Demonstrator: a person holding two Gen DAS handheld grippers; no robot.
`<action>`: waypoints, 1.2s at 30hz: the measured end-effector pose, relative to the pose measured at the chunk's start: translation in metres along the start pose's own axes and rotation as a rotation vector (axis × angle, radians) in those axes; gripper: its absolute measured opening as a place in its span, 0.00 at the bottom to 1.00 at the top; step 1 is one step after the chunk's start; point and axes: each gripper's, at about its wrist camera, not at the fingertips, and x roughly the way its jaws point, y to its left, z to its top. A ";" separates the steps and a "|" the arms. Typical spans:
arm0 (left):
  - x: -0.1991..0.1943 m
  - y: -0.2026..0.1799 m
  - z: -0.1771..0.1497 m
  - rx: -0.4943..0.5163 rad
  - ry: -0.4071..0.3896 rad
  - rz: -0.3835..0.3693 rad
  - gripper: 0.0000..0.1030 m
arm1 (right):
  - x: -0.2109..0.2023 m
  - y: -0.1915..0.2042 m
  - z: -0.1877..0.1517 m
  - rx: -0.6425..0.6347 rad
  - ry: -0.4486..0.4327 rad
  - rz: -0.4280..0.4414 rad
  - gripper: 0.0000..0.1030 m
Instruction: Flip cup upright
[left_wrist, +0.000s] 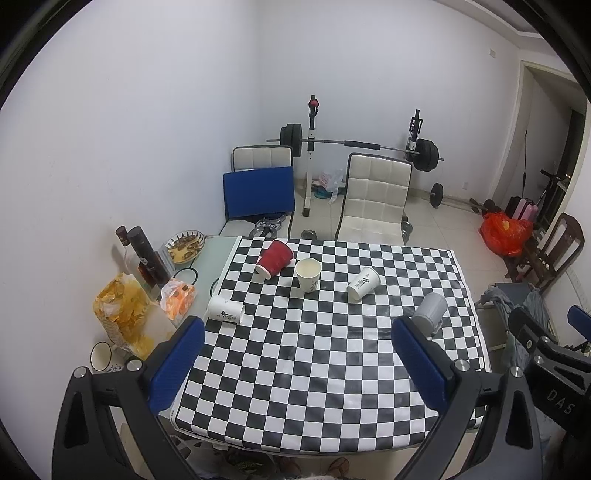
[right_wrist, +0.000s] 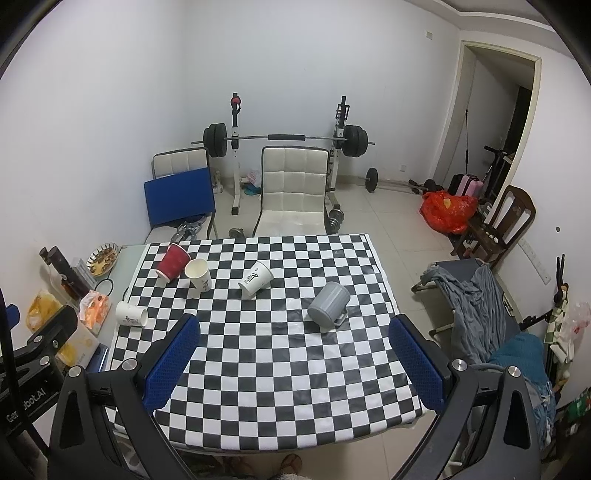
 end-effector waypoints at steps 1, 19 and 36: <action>0.000 0.000 -0.001 0.000 -0.001 0.001 1.00 | -0.001 -0.001 0.000 0.003 -0.001 0.001 1.00; -0.006 0.007 0.010 -0.009 -0.023 -0.013 1.00 | 0.001 0.009 0.015 0.002 -0.010 -0.003 1.00; -0.011 0.005 0.014 -0.006 -0.033 -0.007 1.00 | -0.003 0.010 0.018 0.003 -0.019 -0.002 1.00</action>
